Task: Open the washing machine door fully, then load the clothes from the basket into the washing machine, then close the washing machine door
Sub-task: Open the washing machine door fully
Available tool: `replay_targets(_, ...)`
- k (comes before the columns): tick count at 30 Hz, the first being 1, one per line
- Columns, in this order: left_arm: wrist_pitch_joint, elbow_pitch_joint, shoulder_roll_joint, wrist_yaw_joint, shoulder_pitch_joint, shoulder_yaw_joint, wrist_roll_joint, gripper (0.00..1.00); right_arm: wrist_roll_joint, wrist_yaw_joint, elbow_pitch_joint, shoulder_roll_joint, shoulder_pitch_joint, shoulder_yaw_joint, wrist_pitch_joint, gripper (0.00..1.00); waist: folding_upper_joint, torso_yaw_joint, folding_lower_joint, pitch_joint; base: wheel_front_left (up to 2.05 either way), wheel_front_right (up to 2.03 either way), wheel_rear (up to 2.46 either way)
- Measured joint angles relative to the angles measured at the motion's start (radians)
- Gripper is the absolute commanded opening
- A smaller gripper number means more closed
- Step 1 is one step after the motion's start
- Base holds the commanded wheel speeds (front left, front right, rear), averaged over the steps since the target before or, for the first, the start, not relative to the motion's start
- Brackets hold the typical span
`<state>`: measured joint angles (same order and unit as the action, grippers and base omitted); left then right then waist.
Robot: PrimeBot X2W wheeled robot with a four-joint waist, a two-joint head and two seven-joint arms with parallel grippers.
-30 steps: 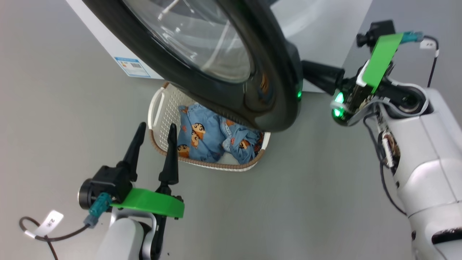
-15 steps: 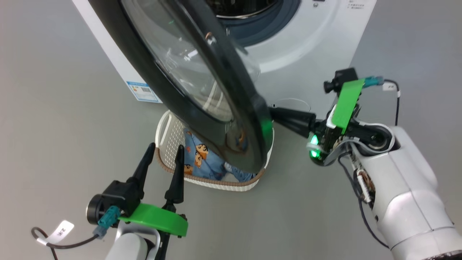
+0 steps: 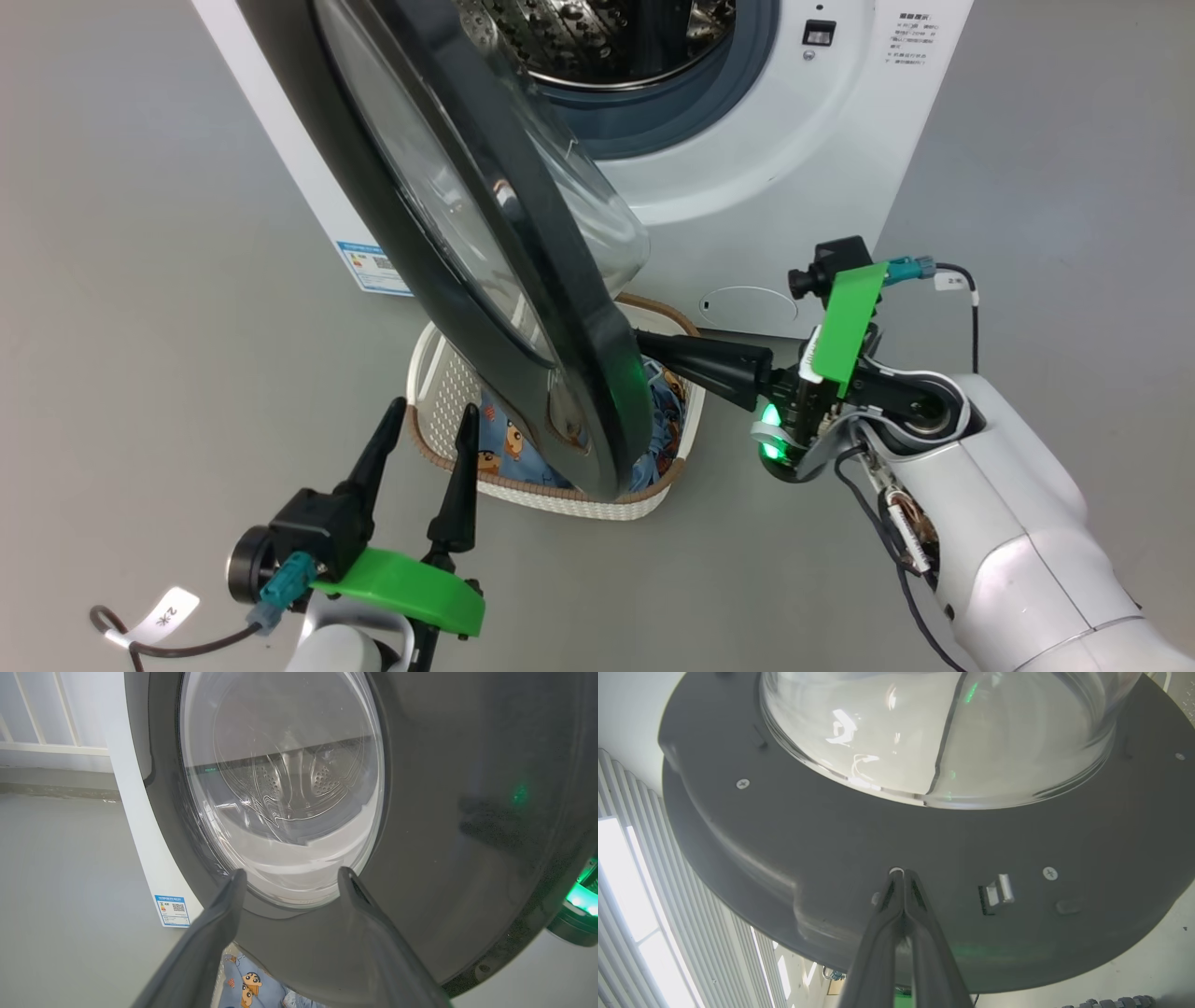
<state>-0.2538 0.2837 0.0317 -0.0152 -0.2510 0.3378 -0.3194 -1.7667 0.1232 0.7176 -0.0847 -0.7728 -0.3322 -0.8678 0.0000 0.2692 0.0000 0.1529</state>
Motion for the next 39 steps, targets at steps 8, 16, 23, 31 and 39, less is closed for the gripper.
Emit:
replay_targets(8, 0.000, 0.000, 0.000, -0.006, 0.000, -0.002, 0.000, 1.00, -0.049, 0.000, -0.013, 0.005, -0.001, -0.048, 0.035, 0.00, 0.0000, 0.000, 0.0000, -0.003, 0.00, 0.00, 0.00)
replay_targets(16, 0.000, 0.000, 0.000, -0.006, 0.003, -0.007, 0.000, 1.00, -0.065, 0.000, -0.009, 0.006, -0.001, -0.044, 0.069, 0.00, 0.0000, -0.014, 0.0000, -0.005, 0.00, 0.00, 0.00)
replay_targets(23, 0.000, 0.000, 0.000, -0.006, 0.003, -0.016, 0.000, 1.00, -0.095, 0.000, -0.058, -0.018, 0.033, 0.004, 0.109, 0.00, 0.0000, -0.034, 0.0001, -0.005, 0.00, 0.00, 0.00)
replay_targets(31, 0.000, -0.001, 0.000, -0.006, 0.005, -0.045, 0.011, 1.00, -0.102, 0.000, -0.186, -0.099, 0.136, 0.067, 0.152, 0.00, 0.0000, -0.069, 0.0000, -0.010, 0.00, 0.00, 0.00)
replay_targets(39, 0.000, -0.002, 0.000, -0.006, 0.037, -0.068, 0.019, 1.00, -0.092, 0.000, -0.371, -0.154, 0.304, 0.121, 0.212, 1.00, 0.0000, -0.112, 0.0000, -0.022, 0.00, 0.00, 0.00)
